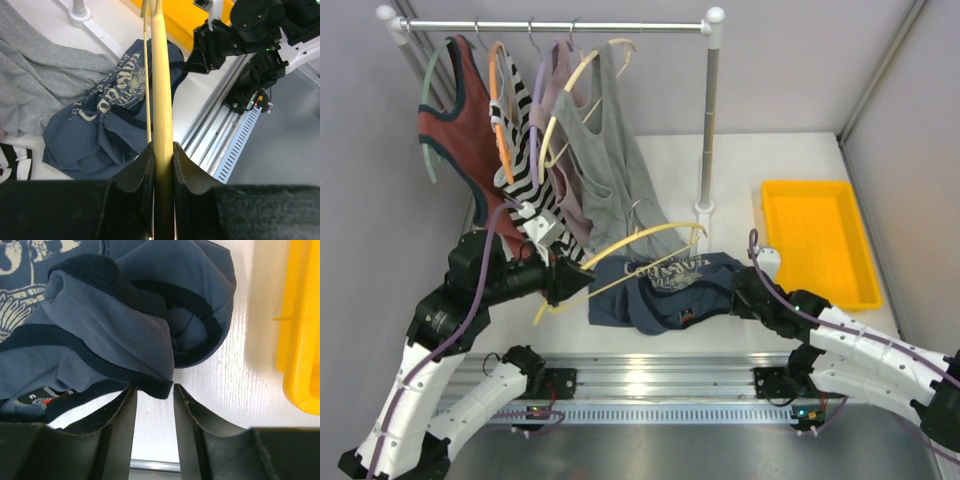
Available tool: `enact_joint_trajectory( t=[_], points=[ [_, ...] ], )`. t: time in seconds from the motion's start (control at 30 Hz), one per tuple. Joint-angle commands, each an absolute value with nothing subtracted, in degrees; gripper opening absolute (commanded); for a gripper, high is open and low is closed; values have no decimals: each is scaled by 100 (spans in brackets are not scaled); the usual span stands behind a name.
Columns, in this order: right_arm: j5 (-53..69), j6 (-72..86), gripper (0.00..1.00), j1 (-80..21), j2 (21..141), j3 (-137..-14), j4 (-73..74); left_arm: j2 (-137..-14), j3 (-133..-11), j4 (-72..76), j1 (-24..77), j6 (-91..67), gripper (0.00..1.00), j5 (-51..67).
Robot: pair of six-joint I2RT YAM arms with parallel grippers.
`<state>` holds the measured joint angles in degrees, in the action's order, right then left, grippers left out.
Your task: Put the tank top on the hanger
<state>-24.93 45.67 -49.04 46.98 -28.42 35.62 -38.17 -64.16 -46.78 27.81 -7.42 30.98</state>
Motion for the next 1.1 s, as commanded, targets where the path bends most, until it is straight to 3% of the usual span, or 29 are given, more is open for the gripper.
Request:
enact_joint_trajectory(
  t=[0.0,0.1,0.3,0.6,1.07],
  points=[
    [-2909,4404,34,-5010,4843,-3067,3217,-3884,-6504,-4526,2830,-703,0,3576],
    [-3014,4316,23,-5010,4817,-3260,3348,-3911,-6425,-4535,2909,-686,0,3761],
    [-3041,4280,11,-5010,4860,-3735,3744,-3999,-6311,-4526,3102,-650,0,4095],
    [-3243,4456,5,-5010,5273,-4552,4604,-4113,-6232,-4562,3401,-536,0,3938],
    [-2901,4421,1,-5010,5335,-4965,4728,-4174,-5660,-4026,3551,-554,0,3718]
  ],
)
